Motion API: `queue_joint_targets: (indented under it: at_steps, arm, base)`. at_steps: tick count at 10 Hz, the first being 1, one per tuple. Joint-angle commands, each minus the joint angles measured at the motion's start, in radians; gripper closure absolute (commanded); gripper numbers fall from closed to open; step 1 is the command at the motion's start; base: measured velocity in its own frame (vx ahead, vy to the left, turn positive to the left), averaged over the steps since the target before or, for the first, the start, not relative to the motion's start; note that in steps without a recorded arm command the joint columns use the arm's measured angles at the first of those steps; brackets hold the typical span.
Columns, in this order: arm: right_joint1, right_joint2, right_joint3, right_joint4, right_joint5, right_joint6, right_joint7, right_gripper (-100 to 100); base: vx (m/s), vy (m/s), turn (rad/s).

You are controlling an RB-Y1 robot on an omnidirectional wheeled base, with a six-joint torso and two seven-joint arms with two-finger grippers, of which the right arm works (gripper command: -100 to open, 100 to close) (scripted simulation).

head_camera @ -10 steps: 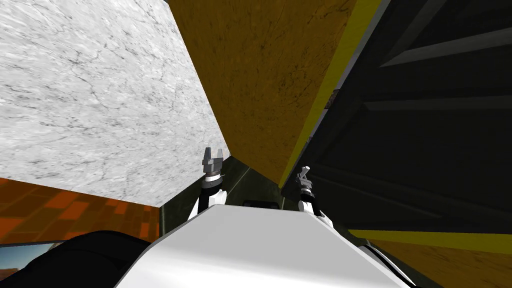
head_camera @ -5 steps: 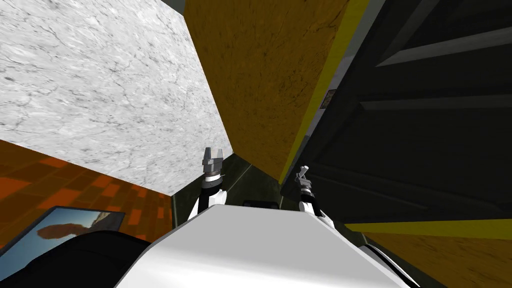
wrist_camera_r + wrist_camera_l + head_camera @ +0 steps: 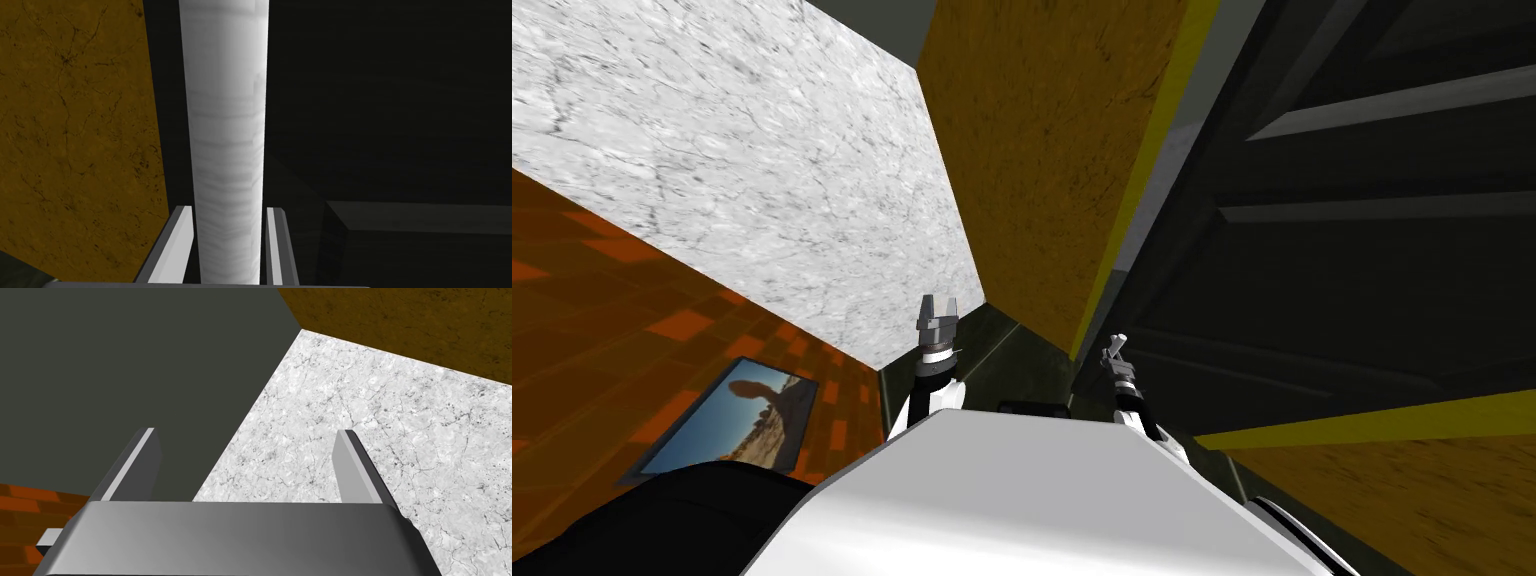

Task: Pull the door open

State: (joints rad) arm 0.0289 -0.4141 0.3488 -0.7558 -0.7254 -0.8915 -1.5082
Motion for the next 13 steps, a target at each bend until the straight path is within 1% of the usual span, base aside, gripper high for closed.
queue_joint_targets:
  at_steps: [1,2,5,7,8,9,10,13]
  arm:
    - [0.009,-0.015,0.020,-0.006,0.008,-0.011,-0.019,100]
    - [0.014,-0.024,0.030,-0.010,0.013,-0.016,-0.029,100]
    - [0.036,-0.061,0.079,-0.025,0.034,-0.042,-0.075,100]
    - [0.048,-0.082,0.105,-0.034,0.045,-0.056,-0.100,100]
    - [0.045,-0.078,0.095,-0.038,0.041,-0.049,-0.090,100]
    - [0.062,-0.097,0.123,-0.038,0.052,-0.074,-0.114,100]
    - [0.066,-0.102,0.128,-0.039,0.055,-0.080,-0.120,100]
    - [0.090,-0.134,0.167,-0.042,0.071,-0.122,-0.157,100]
  base:
    - [-0.166,-0.029,0.101]
    - [-0.246,-0.053,0.114]
    - [-0.252,-0.044,0.107]
    - [-0.252,-0.038,0.103]
    - [-0.102,-0.004,0.016]
    - [-0.146,-0.054,0.115]
    - [-0.208,-0.060,0.117]
    - [-0.205,-0.043,0.089]
